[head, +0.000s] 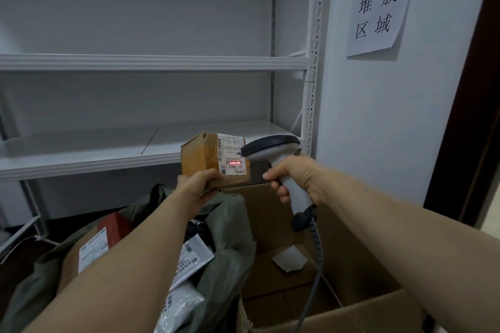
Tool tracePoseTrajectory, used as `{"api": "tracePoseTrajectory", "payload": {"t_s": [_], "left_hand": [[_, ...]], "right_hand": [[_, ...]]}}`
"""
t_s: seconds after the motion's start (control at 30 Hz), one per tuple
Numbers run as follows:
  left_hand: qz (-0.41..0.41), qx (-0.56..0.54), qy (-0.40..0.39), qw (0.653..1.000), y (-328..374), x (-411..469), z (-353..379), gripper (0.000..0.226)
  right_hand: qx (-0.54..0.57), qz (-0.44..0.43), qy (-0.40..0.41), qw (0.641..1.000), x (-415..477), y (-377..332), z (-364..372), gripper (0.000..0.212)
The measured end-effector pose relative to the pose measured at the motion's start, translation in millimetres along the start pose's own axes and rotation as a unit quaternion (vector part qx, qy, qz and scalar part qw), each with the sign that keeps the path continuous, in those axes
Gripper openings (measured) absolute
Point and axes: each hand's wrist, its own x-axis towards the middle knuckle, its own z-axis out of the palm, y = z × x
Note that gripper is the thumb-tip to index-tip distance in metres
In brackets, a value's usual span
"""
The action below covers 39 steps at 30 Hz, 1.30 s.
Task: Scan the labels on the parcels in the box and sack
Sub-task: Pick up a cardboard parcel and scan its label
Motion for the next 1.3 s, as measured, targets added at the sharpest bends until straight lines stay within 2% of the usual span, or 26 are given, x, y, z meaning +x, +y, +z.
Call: {"api": "tracePoseTrajectory", "payload": {"t_s": [0.4, 0.53, 0.67, 0.9, 1.3], "left_hand": [[0.000, 0.027, 0.006, 1.000, -1.1, -12.0, 1.0, 0.075], [0.018, 0.049, 0.014, 0.999, 1.7, -14.5, -3.4, 0.069], [0.037, 0.108, 0.010, 0.993, 13.6, -15.0, -10.3, 0.057], [0.054, 0.186, 0.022, 0.981, 27.2, -15.6, -18.8, 0.081], [0.050, 0.203, 0.030, 0.977, 28.7, -15.8, -29.5, 0.081]], "right_hand": [[-0.023, 0.000, 0.000, 1.000, 3.6, 6.1, 2.6, 0.011], [-0.069, -0.047, -0.010, 0.996, 6.3, 10.9, 2.5, 0.011], [-0.166, -0.109, 0.010, 0.980, 5.7, 12.5, 2.0, 0.012], [-0.238, -0.161, 0.025, 0.958, 6.5, 15.3, 4.8, 0.014], [-0.253, -0.188, 0.021, 0.949, 11.9, 17.0, 8.9, 0.014]]}}
